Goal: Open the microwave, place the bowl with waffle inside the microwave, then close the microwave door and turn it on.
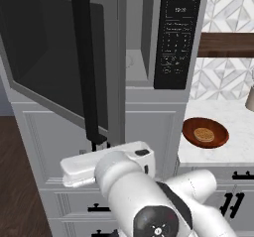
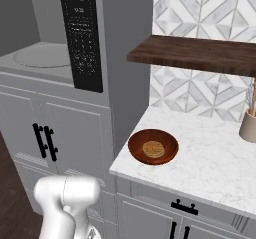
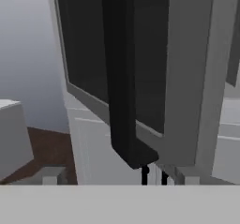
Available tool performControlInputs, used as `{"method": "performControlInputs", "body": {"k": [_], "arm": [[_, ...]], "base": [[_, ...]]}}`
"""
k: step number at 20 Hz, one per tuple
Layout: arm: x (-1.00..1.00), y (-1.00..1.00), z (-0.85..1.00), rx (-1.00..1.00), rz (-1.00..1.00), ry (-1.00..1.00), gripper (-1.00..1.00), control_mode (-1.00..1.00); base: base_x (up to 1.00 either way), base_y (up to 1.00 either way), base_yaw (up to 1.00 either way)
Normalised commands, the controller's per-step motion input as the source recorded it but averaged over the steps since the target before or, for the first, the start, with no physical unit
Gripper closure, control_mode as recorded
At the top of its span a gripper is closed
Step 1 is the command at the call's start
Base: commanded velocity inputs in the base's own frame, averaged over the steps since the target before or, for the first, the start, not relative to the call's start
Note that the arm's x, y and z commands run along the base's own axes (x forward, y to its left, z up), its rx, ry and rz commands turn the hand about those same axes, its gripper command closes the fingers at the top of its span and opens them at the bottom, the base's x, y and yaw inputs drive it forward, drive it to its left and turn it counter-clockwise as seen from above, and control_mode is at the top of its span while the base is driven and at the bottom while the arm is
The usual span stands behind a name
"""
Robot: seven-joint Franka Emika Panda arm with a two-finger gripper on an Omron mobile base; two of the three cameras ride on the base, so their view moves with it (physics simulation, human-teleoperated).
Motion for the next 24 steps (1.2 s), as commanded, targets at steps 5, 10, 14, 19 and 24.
{"method": "performControlInputs", "body": {"k": [5, 10, 14, 19, 24], "arm": [[-1.0, -0.23, -0.11, 0.37, 0.0, -0.06, -1.0, -1.0], [-0.95, -0.92, 0.52, 0.6, 0.0, 0.01, -1.0, -1.0], [-0.61, -1.0, 0.46, 0.71, 0.0, 0.01, -1.0, -1.0], [-0.09, -1.0, 0.58, 0.59, 0.04, 0.0, -1.0, -1.0], [0.2, -1.0, 0.49, 0.54, 0.05, 0.04, -1.0, -1.0]], "base": [[0.0, 0.0, 0.0], [0.0, 0.0, 0.0], [0.0, 0.0, 0.0], [0.0, 0.0, 0.0], [0.0, 0.0, 0.0]]}}
